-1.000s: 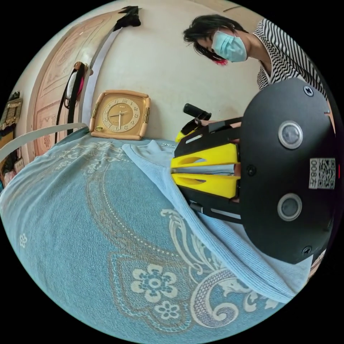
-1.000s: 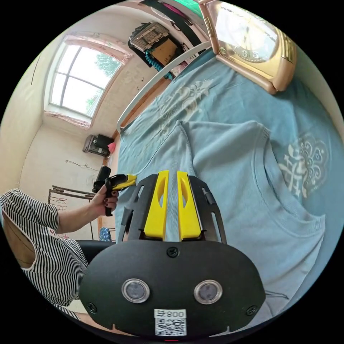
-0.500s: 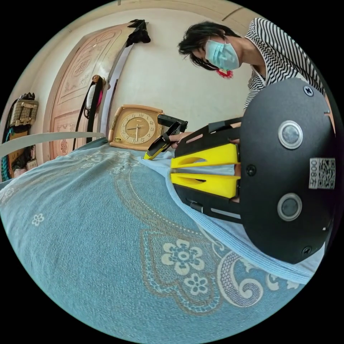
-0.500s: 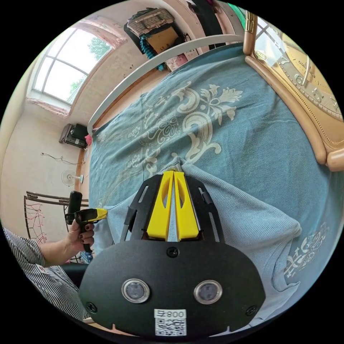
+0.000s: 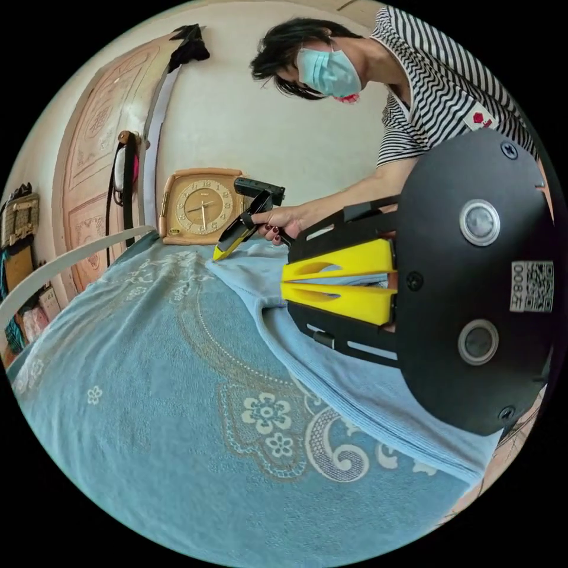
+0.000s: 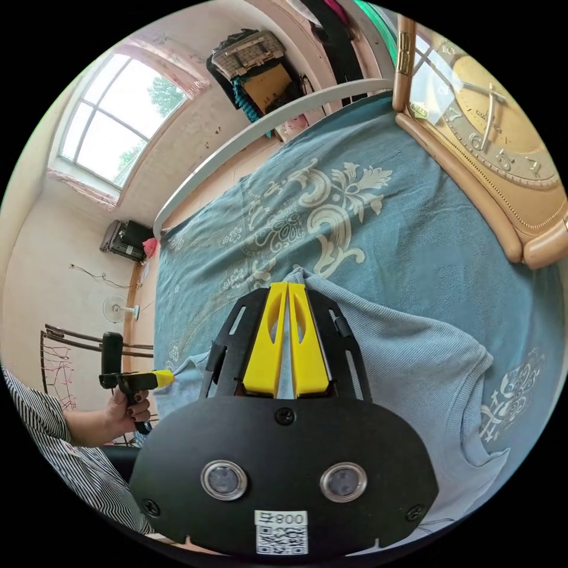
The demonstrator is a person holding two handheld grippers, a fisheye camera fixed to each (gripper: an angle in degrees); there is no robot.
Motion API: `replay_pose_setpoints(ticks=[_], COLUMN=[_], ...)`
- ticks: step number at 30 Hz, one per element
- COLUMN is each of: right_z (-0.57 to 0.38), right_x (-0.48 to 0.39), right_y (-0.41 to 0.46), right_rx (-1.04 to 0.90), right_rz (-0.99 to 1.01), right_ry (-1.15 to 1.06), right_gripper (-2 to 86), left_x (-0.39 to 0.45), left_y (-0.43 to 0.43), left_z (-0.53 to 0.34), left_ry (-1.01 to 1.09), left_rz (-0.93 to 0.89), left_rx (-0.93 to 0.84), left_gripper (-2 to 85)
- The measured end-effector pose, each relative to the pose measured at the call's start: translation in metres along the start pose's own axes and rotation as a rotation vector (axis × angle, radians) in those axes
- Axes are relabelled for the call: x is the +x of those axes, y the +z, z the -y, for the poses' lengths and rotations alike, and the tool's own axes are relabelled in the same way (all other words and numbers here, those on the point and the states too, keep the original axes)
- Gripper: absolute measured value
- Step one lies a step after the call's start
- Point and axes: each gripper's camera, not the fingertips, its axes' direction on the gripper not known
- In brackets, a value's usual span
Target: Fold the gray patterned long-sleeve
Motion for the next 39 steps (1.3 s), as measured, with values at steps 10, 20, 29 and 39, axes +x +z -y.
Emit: replay_pose_setpoints(ticks=[10,20,29,39], right_z=[-0.025,-0.188,-0.309,-0.462], right_x=[-0.026,-0.040,-0.037,-0.026], right_y=[0.006,-0.117,-0.174,-0.244], right_rx=[-0.101,0.110,0.087,0.126], right_rz=[-0.007,0.087,-0.004,0.033], right_ry=[0.005,0.188,0.376,0.630], right_gripper=[0.0,0.0,0.0,0.0], left_x=[0.029,0.075,0.086,0.098], left_y=[0.048,0.057,0.064,0.084], left_z=[0.050,0.045,0.047,0.025], left_ry=[0.180,0.313,0.313,0.359], left_rz=[0.290,0.319,0.363,0.341], left_rx=[-0.122,-0.167,-0.190,-0.338], left_gripper=[0.0,0.1,0.1,0.2])
